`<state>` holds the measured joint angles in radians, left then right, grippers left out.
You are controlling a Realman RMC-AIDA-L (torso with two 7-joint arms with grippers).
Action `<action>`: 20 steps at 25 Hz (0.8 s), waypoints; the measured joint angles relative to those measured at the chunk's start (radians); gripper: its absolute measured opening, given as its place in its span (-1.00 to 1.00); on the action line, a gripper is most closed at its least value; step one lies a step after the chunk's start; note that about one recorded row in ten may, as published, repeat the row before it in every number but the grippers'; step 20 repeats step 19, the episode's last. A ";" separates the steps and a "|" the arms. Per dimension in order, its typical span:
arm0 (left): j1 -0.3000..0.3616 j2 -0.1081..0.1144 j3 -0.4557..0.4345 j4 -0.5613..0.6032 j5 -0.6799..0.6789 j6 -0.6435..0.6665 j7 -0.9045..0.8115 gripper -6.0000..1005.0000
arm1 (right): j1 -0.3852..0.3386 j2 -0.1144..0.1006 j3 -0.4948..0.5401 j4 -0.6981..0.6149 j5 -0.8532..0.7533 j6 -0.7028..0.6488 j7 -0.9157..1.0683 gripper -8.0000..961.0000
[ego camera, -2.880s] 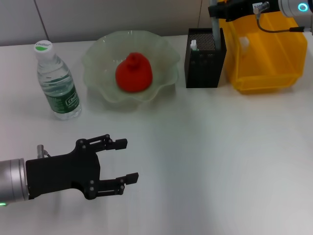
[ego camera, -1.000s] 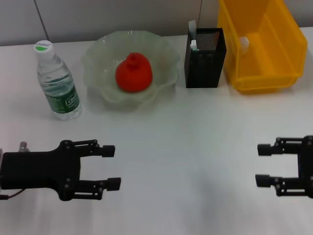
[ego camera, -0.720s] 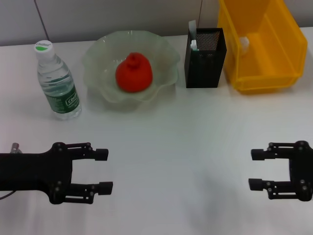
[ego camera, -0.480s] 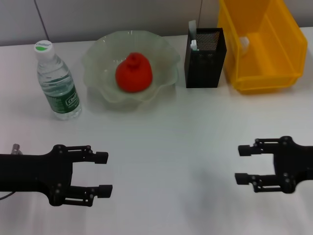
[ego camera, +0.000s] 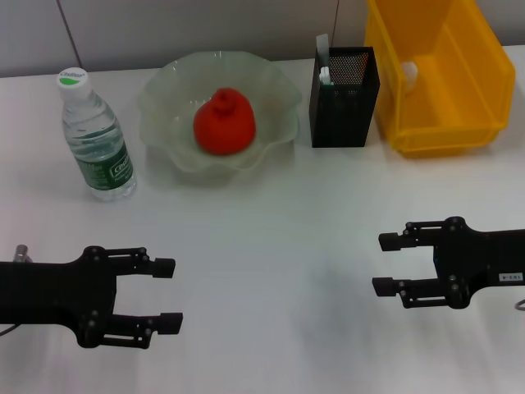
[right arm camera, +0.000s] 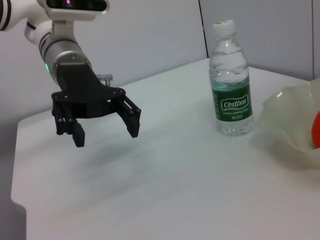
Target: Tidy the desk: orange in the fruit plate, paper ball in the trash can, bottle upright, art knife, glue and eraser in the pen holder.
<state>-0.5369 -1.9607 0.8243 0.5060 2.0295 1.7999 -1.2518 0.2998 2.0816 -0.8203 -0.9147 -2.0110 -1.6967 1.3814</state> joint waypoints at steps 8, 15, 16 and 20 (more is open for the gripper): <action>0.001 0.000 0.000 0.000 0.000 -0.011 0.004 0.56 | 0.004 0.000 0.000 0.019 -0.002 0.012 -0.005 0.44; 0.003 -0.001 -0.001 0.000 0.000 -0.016 0.005 0.56 | 0.004 -0.001 -0.023 0.030 -0.003 0.029 -0.008 0.44; 0.003 -0.001 -0.001 0.000 0.000 -0.016 0.004 0.56 | 0.004 -0.001 -0.030 0.030 -0.004 0.034 -0.008 0.44; 0.003 -0.001 -0.001 0.000 0.000 -0.018 0.004 0.56 | 0.004 0.000 -0.045 0.030 -0.008 0.044 -0.008 0.44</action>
